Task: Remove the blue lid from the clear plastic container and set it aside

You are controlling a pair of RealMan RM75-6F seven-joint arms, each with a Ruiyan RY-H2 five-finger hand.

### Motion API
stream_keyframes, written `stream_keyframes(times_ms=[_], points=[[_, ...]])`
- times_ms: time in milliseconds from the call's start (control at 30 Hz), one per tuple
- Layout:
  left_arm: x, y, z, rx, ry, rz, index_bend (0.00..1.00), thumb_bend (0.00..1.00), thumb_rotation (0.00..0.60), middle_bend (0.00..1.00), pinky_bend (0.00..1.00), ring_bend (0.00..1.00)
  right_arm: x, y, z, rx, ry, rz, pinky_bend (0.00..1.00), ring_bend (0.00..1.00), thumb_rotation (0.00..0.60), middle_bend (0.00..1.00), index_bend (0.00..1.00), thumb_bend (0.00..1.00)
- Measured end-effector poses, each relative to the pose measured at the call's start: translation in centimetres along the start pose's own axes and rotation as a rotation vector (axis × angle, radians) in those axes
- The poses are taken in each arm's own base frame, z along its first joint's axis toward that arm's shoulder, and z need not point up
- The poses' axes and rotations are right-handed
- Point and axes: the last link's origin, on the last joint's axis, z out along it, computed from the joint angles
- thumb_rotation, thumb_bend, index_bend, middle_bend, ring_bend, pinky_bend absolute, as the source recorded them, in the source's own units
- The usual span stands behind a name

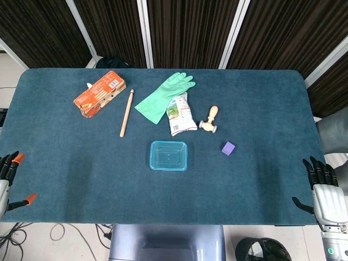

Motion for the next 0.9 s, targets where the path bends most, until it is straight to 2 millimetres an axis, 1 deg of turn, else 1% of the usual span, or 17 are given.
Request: stream_keyframes(times_ms=[633, 800, 900], points=[[-0.5, 0.2, 0.0, 0.002, -0.036, 0.001, 0.0, 0.0, 0.6, 0.0, 0.0, 0.0, -0.2, 0.0, 0.0, -0.015, -0.009, 0.005, 0.0, 0.0, 0.6, 0.0, 0.0, 0.21], [-0.4, 1.2, 0.3, -0.01, -0.049, -0.019, 0.0, 0.0, 0.6, 0.0, 0.0, 0.0, -0.1, 0.1, 0.0, -0.028, -0.013, 0.025, 0.0, 0.0, 0.6, 0.0, 0.0, 0.21], [-0.2, 2.4, 1.1, -0.026, -0.062, -0.035, 0.0, 0.0, 0.6, 0.0, 0.0, 0.0, -0.1, 0.1, 0.0, -0.029, -0.02, 0.03, 0.0, 0.0, 0.6, 0.0, 0.0, 0.21]])
